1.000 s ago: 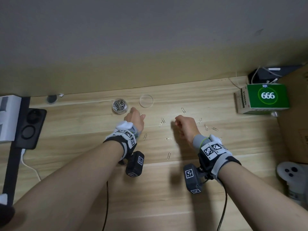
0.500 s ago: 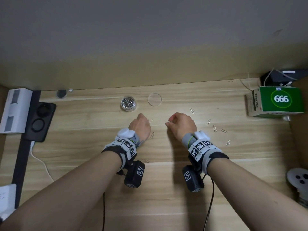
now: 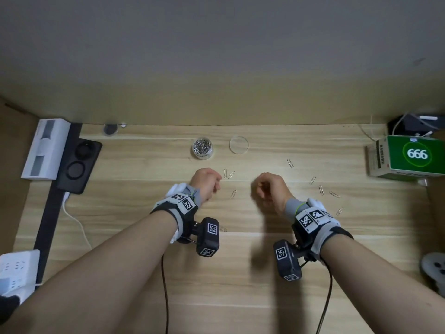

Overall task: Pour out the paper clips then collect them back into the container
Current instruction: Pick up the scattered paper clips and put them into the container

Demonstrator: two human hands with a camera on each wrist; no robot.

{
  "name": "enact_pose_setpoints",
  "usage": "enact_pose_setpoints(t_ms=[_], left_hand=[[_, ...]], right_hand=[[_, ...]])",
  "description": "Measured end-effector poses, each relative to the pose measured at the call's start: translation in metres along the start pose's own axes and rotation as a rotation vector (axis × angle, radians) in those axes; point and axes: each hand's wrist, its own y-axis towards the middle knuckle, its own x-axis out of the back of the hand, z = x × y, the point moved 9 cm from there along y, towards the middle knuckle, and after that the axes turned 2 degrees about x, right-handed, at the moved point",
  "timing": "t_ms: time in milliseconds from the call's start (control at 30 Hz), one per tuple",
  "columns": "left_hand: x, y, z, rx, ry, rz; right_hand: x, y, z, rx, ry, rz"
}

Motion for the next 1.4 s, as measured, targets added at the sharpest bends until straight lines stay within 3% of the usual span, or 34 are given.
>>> enact_pose_setpoints(t_ms=[133, 333, 533, 767, 967, 1100, 1233, 1400], left_hand=[[0.001, 0.007, -0.014, -0.003, 0.149, -0.078], [-0.015, 0.01, -0.033, -0.18, 0.69, -0.153], [-0.027, 0.011, -0.04, -0.233, 0.695, -0.191], [-0.04, 0.01, -0.041, -0.215, 0.778, -0.147], [-0.027, 0.003, -0.036, -0.244, 0.504, -0.234], [-0.012, 0.001, -0.02, -0.12, 0.278, -0.192], [0.0, -0.007, -0.005, -0.074, 0.099, -0.127], [0.005, -0.013, 0.008, -0.016, 0.015, -0.093]], right_hand=[[0.0, -0.008, 0.004, 0.0, 0.173, 0.048], [0.027, -0.005, 0.009, 0.061, 0.237, -0.052], [0.069, 0.0, 0.007, 0.077, 0.113, -0.266], [0.101, 0.01, 0.01, 0.082, 0.116, -0.314], [0.101, 0.004, 0.009, 0.094, 0.017, -0.305], [0.087, -0.007, 0.007, 0.107, -0.076, -0.284], [0.072, -0.014, 0.006, 0.146, -0.005, -0.277], [0.064, -0.019, -0.005, 0.033, 0.181, -0.29]])
